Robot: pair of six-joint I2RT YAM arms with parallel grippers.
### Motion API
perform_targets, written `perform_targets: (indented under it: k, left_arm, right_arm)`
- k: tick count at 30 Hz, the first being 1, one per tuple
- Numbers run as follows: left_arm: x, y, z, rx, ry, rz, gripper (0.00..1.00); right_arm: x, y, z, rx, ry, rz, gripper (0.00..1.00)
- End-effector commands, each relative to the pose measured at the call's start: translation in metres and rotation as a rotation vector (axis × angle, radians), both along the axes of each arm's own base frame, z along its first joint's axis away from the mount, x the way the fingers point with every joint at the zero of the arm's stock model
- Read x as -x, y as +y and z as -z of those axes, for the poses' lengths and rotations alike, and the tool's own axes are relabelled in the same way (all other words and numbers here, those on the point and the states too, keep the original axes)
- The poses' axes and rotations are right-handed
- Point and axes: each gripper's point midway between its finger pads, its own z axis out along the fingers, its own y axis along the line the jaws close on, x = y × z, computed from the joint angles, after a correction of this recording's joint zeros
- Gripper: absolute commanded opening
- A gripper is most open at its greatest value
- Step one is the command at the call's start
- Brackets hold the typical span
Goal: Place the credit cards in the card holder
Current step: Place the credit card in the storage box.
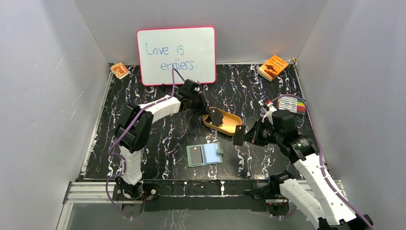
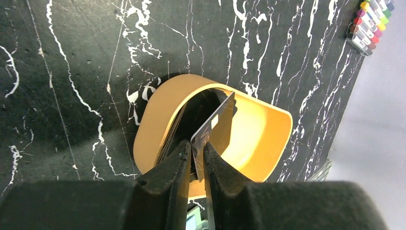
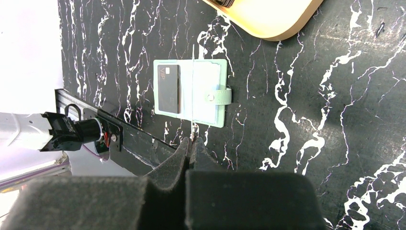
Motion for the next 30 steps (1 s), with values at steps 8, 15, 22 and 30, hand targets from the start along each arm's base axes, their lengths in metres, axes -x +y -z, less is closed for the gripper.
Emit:
perform_targets:
  k: [8,15,22,30]
  left_arm:
    - [0.001,0.021,-0.021,-0.045,-0.034,-0.013,0.21]
    - [0.019,0.040,-0.072,-0.037,-0.137,-0.025,0.57]
    - [0.095,0.072,-0.091,-0.066,-0.197,-0.026,0.89]
    - [0.182,0.075,-0.067,-0.139,-0.202,0.066,0.88]
  right_arm:
    - [-0.006,0.002,-0.016,-0.019,-0.054,-0.002,0.00]
    - [0.000,0.024,-0.015,-0.101,-0.031,-0.133,0.00]
    - [0.004,0.040,-0.010,-0.166,-0.013,-0.226,0.00]
    - [0.016,0.045,0.027,-0.110,0.084,-0.262,0.00]
